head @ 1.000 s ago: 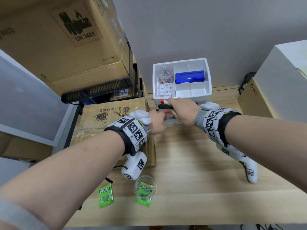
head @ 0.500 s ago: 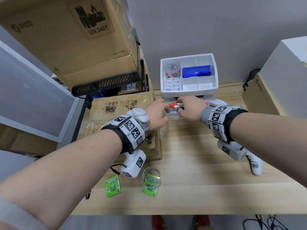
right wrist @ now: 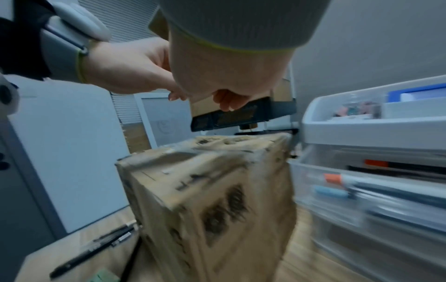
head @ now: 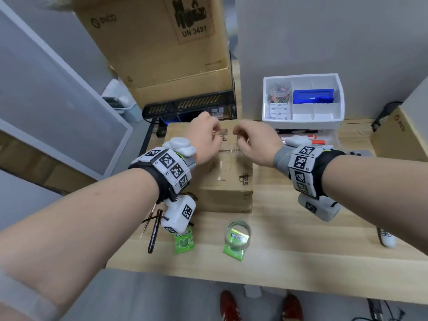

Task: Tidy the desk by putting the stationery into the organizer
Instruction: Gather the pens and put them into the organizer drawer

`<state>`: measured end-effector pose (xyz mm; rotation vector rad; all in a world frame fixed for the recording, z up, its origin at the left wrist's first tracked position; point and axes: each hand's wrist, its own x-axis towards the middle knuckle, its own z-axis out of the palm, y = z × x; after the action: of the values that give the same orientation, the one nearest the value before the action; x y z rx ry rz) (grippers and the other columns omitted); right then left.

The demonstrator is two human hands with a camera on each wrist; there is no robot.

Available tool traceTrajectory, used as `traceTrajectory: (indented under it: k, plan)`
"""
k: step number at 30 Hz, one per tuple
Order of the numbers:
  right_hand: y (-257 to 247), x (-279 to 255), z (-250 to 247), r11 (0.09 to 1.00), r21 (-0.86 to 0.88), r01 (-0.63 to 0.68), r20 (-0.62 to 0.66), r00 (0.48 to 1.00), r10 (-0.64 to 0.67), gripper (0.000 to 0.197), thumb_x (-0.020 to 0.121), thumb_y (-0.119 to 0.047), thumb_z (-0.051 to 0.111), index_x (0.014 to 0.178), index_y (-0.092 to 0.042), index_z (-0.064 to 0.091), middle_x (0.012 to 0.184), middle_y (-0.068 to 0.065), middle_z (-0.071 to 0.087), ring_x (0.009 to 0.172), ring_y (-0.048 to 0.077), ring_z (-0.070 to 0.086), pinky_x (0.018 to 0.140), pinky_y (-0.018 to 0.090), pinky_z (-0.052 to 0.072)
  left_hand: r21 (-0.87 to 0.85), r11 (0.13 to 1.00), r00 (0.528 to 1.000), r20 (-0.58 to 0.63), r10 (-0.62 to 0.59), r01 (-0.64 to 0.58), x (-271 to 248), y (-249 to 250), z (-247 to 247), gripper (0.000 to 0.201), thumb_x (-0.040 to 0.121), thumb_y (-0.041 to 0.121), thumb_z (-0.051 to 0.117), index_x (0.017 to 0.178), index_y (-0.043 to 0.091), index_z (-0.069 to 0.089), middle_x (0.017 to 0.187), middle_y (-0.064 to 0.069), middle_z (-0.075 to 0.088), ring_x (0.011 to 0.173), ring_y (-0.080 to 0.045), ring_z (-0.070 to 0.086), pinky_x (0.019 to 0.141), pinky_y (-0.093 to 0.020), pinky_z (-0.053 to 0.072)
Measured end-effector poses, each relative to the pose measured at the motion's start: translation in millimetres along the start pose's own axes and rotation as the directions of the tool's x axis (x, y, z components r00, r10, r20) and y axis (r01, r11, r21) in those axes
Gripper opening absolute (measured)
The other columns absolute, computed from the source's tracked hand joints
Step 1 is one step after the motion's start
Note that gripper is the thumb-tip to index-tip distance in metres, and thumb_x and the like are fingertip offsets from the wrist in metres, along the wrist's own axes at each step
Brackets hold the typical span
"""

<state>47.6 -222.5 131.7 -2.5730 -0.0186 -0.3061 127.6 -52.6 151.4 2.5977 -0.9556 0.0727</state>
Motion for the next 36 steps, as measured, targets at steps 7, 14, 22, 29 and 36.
traceTrajectory:
  k: [7,14,22,29,36]
  plan:
    - [-113,29,47,0.963,0.174,0.204,-0.023,0.979,-0.203,0.018,0.090,-0.017,0.049,0.102,-0.017,0.061,0.092,-0.002,0.065,0.081,0.021,0.058,0.072,0.037,0.049,0.065,0.973,0.965,-0.160,-0.209,0.222,-64,-84,-44,0.012,0.084,0.019,0.054,0.094,0.014,0.058,0.101,-0.006,0.054,0.087,-0.025,0.053,0.072,-0.036,0.042]
    - [-170,13,131,0.906,0.205,0.371,0.234,0.880,-0.413,0.019,0.085,-0.019,0.051,0.102,-0.017,0.061,0.088,0.001,0.069,0.079,0.026,0.062,0.066,0.038,0.051,0.167,0.852,0.865,-0.004,-0.502,0.496,-145,-164,-40,0.024,0.086,0.029,0.054,0.106,0.016,0.049,0.110,-0.006,0.050,0.087,-0.029,0.054,0.074,-0.040,0.047]
    - [-166,-16,246,0.939,0.025,0.344,0.734,0.631,-0.251,0.026,0.088,-0.021,0.053,0.113,-0.017,0.052,0.098,0.000,0.056,0.083,0.022,0.059,0.068,0.034,0.050,0.298,0.719,0.623,0.360,-0.694,0.628,-236,-232,27,0.041,0.083,0.028,0.063,0.118,0.010,0.052,0.115,-0.012,0.056,0.093,-0.031,0.062,0.083,-0.044,0.054]
    - [-146,-36,308,0.940,-0.191,0.283,0.835,0.550,0.004,0.057,0.089,-0.028,0.059,0.139,-0.009,0.039,0.127,0.014,0.051,0.112,0.032,0.058,0.085,0.039,0.051,0.278,0.744,0.602,0.451,-0.659,0.607,-268,-247,80,0.053,0.079,0.046,0.066,0.114,0.012,0.045,0.111,-0.008,0.052,0.086,-0.028,0.056,0.072,-0.039,0.048]
    - [-149,-28,329,0.929,-0.259,0.265,0.796,0.603,0.050,0.055,0.089,-0.024,0.054,0.141,-0.011,0.040,0.132,0.012,0.047,0.111,0.032,0.060,0.069,0.033,0.044,0.258,0.747,0.607,0.452,-0.653,0.612,-259,-250,100,0.066,0.076,0.055,0.073,0.117,0.010,0.046,0.116,-0.011,0.051,0.088,-0.026,0.053,0.070,-0.036,0.043]
